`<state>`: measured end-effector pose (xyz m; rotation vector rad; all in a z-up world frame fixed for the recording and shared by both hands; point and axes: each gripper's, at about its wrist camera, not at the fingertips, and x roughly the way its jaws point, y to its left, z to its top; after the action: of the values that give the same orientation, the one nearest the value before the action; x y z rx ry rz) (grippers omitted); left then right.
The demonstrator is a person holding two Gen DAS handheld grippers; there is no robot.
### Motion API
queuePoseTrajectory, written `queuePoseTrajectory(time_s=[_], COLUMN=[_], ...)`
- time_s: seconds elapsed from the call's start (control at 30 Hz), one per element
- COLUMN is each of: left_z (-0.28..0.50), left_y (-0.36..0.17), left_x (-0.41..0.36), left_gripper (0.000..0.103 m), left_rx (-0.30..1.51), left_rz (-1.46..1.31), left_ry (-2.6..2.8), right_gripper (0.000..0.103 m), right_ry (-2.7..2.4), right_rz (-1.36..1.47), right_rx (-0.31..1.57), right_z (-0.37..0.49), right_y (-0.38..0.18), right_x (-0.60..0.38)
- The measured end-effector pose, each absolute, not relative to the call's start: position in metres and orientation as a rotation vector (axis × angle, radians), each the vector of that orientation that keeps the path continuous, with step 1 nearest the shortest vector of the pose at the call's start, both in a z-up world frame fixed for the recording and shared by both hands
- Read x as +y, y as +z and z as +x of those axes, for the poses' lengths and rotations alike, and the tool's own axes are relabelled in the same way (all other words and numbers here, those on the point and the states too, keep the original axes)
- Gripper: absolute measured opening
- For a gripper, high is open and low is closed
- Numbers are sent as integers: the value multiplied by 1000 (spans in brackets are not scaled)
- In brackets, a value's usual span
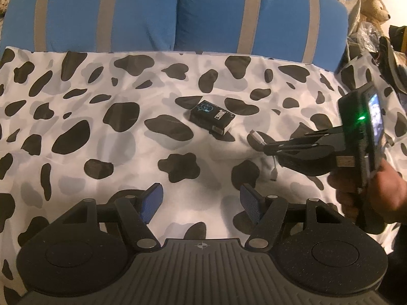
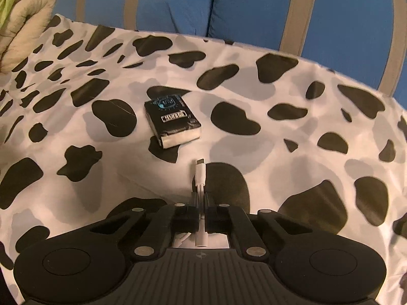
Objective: Organize soft objects
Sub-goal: 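Grasp the white earphone adapter cable with the right tool, then grasp the black printed box with the left tool while the right tool holds the cable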
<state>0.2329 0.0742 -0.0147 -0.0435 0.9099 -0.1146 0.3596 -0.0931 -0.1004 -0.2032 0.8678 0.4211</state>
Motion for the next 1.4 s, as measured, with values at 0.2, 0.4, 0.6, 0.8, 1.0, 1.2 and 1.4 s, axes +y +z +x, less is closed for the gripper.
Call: queuePoseTrajectory(time_s=[0.2, 0.4, 0.6, 0.8, 1.0, 1.2, 1.4], left_z=[237, 244, 261, 281, 307, 337, 366], left_y=[-18, -29, -35, -51, -71, -89, -95], left_x=[63, 49, 36, 23, 20, 19, 20], left_gripper=[66, 66, 77, 80, 80, 81, 81], left_rx=[887, 891, 845, 778, 743, 717, 692], left_rz=[-14, -3, 18, 149, 221, 245, 240], left_ry=[-114, -117, -135, -182, -213, -238, -254], right_gripper=[6, 6, 6, 6, 5, 4, 4], right_ry=[413, 394, 388, 379, 380, 405, 443], right_rz=[-200, -146, -104, -47, 21, 66, 64], right_rx=[823, 816, 831, 829, 825, 849, 870], right_z=[349, 335, 318, 298, 283, 283, 288], right_y=[-74, -54, -42, -26, -14, -16, -20], right_x=[-109, -140, -169, -197, -217, -219, -209])
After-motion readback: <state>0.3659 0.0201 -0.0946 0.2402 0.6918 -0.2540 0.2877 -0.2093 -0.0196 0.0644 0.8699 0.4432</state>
